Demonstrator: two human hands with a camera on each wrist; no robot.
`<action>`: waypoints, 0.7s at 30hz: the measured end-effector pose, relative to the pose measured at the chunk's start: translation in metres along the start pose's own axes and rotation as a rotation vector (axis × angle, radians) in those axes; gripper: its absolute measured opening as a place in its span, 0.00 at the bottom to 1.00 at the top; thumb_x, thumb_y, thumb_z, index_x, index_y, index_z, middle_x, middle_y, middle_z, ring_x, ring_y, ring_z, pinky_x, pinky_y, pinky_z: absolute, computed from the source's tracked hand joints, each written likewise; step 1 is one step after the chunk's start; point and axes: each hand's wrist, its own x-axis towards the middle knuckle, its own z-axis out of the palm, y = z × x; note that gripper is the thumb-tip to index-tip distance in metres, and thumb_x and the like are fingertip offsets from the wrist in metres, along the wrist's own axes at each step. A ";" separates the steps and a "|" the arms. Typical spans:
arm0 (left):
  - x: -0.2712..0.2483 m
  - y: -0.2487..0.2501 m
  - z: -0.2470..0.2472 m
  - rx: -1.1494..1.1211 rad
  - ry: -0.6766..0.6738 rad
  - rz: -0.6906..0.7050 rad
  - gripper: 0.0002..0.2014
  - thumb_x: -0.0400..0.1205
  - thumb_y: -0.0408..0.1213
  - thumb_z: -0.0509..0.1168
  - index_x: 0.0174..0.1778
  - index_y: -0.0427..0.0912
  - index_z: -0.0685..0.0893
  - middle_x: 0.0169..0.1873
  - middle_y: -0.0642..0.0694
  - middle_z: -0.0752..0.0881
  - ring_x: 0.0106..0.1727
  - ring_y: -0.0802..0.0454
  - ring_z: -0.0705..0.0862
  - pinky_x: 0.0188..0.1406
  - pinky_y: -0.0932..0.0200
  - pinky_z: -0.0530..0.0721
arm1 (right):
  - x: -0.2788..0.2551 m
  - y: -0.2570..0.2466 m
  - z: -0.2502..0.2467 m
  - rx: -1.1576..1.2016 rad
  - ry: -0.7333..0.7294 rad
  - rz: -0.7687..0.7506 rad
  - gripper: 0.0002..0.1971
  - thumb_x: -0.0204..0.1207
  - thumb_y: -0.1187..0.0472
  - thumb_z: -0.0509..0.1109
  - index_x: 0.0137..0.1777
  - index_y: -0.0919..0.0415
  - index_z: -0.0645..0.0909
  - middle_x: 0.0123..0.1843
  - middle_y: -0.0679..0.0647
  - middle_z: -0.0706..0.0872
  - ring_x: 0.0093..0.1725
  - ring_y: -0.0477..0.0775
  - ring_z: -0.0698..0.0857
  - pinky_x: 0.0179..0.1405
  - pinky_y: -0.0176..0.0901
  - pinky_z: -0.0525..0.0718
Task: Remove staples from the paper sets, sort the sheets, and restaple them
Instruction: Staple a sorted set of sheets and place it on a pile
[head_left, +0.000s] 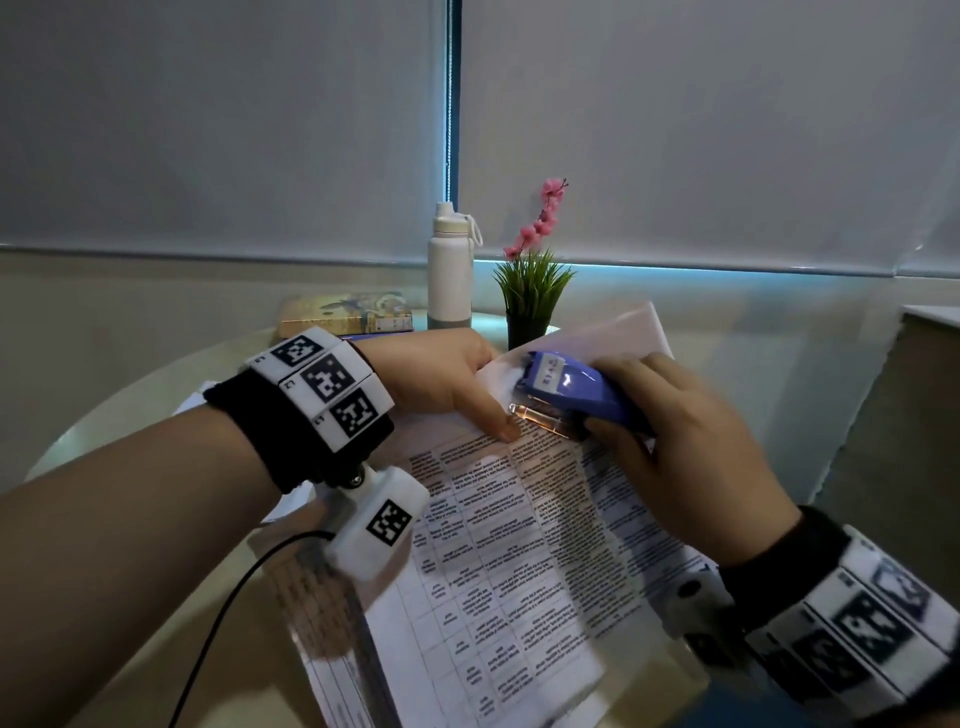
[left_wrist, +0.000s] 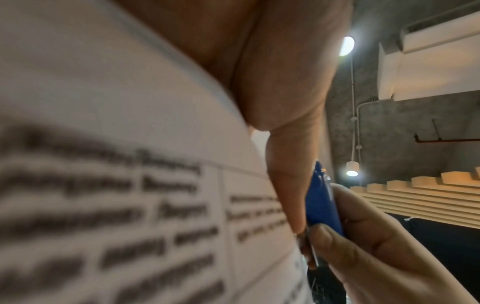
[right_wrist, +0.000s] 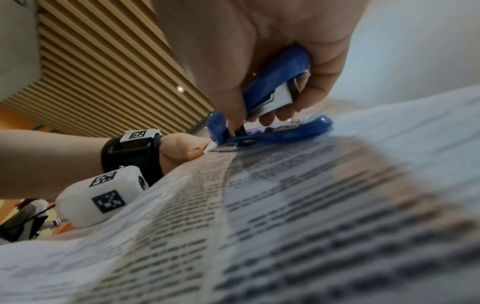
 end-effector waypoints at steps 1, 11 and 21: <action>0.001 0.000 0.001 0.000 0.015 0.007 0.13 0.71 0.30 0.78 0.50 0.31 0.88 0.48 0.34 0.91 0.53 0.33 0.89 0.61 0.37 0.85 | 0.001 -0.001 0.001 0.018 0.001 0.014 0.17 0.75 0.50 0.63 0.62 0.51 0.78 0.51 0.48 0.81 0.46 0.53 0.79 0.40 0.43 0.76; 0.003 -0.003 0.007 -0.034 0.046 0.048 0.17 0.66 0.32 0.80 0.49 0.35 0.89 0.49 0.35 0.91 0.55 0.35 0.89 0.63 0.42 0.84 | -0.001 -0.018 0.012 0.049 0.072 0.074 0.17 0.71 0.54 0.67 0.61 0.53 0.80 0.50 0.50 0.83 0.45 0.51 0.77 0.38 0.36 0.67; 0.004 -0.009 0.007 -0.033 0.065 0.080 0.17 0.65 0.33 0.80 0.50 0.37 0.89 0.49 0.37 0.91 0.55 0.38 0.89 0.64 0.41 0.83 | -0.001 -0.022 0.022 0.040 0.078 0.078 0.13 0.75 0.53 0.66 0.58 0.53 0.76 0.48 0.50 0.82 0.41 0.54 0.78 0.35 0.45 0.75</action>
